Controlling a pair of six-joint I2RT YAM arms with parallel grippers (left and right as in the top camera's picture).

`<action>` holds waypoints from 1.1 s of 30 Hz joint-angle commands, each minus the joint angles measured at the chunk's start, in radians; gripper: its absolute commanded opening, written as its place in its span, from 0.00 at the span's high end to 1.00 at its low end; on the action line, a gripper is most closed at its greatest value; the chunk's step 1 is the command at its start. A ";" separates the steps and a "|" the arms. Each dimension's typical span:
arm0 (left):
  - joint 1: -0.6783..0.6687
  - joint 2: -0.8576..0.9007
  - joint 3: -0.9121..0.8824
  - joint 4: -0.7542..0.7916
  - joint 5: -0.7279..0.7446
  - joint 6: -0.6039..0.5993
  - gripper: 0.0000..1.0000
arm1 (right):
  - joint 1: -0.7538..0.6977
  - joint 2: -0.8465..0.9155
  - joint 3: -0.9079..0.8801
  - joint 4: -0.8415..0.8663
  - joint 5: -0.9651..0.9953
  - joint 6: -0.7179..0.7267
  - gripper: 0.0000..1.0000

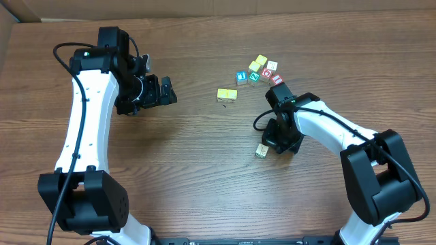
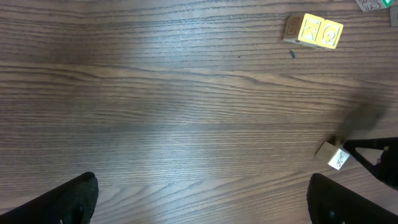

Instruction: Flip 4 blocks

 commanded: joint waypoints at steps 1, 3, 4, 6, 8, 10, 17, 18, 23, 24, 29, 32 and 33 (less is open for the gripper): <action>-0.006 0.003 0.018 0.004 -0.006 -0.010 0.00 | 0.004 -0.014 -0.010 0.004 -0.001 0.055 0.96; -0.006 0.003 0.018 0.004 -0.006 -0.010 0.00 | 0.004 -0.014 -0.010 0.009 0.000 0.055 0.96; -0.006 0.003 0.018 0.004 -0.006 -0.010 0.00 | 0.004 -0.014 -0.010 0.015 0.000 0.054 0.96; -0.006 0.003 0.018 0.004 -0.006 -0.010 0.00 | 0.004 -0.014 -0.010 0.034 -0.001 0.054 0.96; -0.006 0.003 0.018 0.004 -0.006 -0.010 0.00 | 0.004 -0.014 -0.010 0.050 -0.003 0.055 0.96; -0.006 0.003 0.018 0.004 -0.006 -0.010 0.00 | 0.004 -0.014 -0.010 0.060 -0.005 0.055 0.96; -0.006 0.003 0.018 0.004 -0.006 -0.010 0.00 | 0.004 -0.014 -0.010 0.081 -0.010 0.051 0.96; -0.006 0.003 0.018 0.004 -0.006 -0.010 0.00 | 0.004 -0.014 -0.010 0.080 0.001 0.048 0.96; -0.006 0.003 0.018 0.004 -0.006 -0.010 0.00 | -0.031 -0.014 -0.010 0.053 0.038 0.051 0.96; -0.006 0.003 0.018 0.004 -0.006 -0.010 0.00 | -0.039 -0.014 -0.010 0.042 0.018 0.051 0.96; -0.006 0.003 0.018 0.004 -0.006 -0.010 0.00 | -0.055 -0.014 -0.010 -0.018 -0.082 0.051 0.96; -0.006 0.003 0.018 0.004 -0.006 -0.010 0.00 | -0.045 -0.014 -0.010 -0.024 -0.146 0.051 0.96; -0.006 0.003 0.018 0.004 -0.006 -0.010 0.00 | -0.041 -0.014 -0.010 -0.024 -0.162 0.051 0.96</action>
